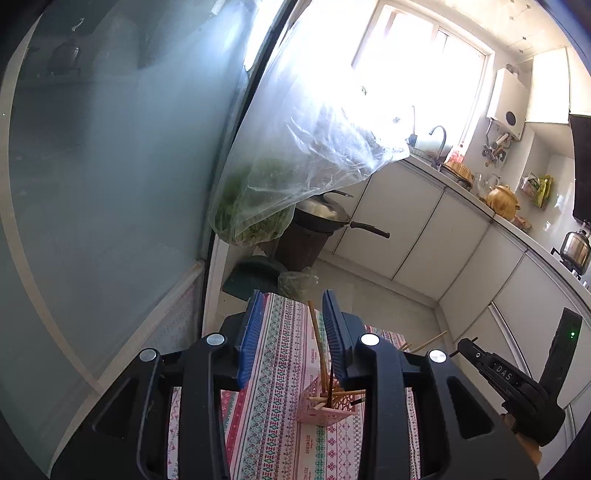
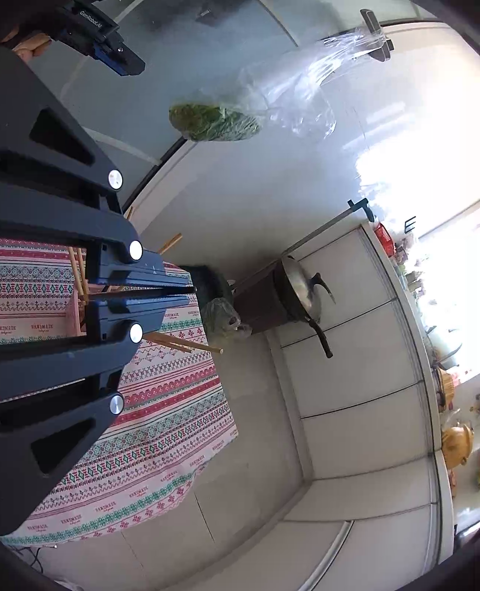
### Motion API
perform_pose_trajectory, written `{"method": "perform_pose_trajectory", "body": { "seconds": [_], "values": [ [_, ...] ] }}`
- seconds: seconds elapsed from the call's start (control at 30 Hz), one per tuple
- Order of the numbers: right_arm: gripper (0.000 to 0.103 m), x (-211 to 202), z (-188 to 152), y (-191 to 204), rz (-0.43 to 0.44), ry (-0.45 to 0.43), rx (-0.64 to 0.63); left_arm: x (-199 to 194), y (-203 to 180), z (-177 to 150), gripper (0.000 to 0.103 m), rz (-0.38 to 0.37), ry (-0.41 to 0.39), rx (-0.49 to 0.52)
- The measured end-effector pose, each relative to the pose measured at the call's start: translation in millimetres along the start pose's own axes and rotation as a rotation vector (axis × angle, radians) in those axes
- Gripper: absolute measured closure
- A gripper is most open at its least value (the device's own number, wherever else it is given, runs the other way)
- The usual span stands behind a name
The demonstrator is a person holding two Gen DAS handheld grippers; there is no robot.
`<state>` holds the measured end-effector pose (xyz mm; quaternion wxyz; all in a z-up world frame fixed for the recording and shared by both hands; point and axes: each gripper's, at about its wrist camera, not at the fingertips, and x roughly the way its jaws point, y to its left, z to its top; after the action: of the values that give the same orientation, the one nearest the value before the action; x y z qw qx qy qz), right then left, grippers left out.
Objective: Organize utensils
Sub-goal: 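Lower the black chopsticks into the pink holder and open both grippers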
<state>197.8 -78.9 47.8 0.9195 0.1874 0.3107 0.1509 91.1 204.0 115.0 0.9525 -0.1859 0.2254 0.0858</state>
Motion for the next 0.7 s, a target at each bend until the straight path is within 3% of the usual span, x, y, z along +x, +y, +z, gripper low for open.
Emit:
{"method": "perform_pose_trajectory", "body": {
  "seconds": [0.27,0.6,0.7],
  "values": [
    [0.089,23,-7,2,0.004,-0.014,-0.009,8,1,-2,0.072,-0.01,0.033,-0.007],
    [0.085,-21,-7,17,-0.021,-0.095,-0.097,3,-20,-10,0.067,-0.035,0.04,0.045],
    [0.075,-30,-11,15,-0.038,-0.099,-0.112,4,-30,-16,0.065,-0.036,0.044,0.072]
  ]
}}
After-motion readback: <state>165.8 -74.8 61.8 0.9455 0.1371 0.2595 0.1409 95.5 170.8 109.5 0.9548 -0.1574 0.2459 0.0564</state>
